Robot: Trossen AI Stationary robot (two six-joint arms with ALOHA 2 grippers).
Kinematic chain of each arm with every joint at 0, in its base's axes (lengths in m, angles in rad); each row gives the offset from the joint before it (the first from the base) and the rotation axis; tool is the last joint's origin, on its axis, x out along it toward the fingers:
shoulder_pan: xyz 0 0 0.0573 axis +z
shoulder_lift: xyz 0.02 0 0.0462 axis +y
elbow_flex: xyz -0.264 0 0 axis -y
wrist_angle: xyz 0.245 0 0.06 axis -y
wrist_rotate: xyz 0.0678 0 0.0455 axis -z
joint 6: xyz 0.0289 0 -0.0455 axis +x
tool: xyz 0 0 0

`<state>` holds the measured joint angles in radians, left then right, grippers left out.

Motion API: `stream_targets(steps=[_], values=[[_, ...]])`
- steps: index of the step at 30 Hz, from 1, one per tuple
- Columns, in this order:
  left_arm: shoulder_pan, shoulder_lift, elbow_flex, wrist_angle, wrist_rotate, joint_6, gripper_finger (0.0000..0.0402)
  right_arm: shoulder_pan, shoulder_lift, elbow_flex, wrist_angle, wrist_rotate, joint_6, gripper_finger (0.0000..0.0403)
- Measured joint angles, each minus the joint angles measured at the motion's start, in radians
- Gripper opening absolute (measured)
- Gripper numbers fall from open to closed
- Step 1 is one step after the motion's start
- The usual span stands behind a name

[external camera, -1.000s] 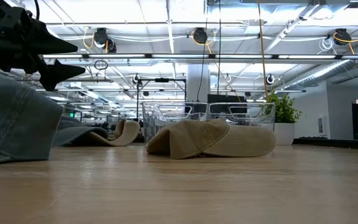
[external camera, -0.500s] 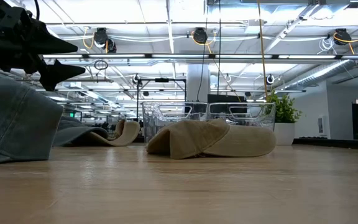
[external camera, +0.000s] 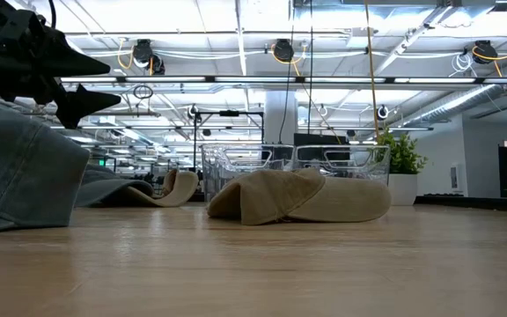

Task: Pick & Place hat
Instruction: Put the bottom brown cap into the right transparent bin

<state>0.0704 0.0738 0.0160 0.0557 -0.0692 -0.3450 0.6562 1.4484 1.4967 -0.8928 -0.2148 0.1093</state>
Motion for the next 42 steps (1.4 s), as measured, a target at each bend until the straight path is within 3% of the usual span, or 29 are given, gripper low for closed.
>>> stream_targets(steps=[8, 15, 28, 42], values=[[0.000, 0.000, 0.000, 0.000, 0.000, 0.000, 0.0324, -0.043, 0.089, -0.012, -0.038, 0.006, -0.072, 0.0242], [0.000, 0.000, 0.000, 0.000, 0.000, 0.000, 0.0324, -0.071, 0.089, -0.137, 0.009, 0.012, -0.126, 0.0242], [0.000, 0.000, 0.000, 0.000, 0.000, 0.000, 0.0324, -0.128, 0.089, -0.411, 0.287, 0.027, -0.092, 0.0242], [0.000, 0.000, 0.000, 0.000, 0.000, 0.000, 0.0324, -0.173, 0.089, -0.585, 0.462, -0.158, 0.052, 0.0242]])
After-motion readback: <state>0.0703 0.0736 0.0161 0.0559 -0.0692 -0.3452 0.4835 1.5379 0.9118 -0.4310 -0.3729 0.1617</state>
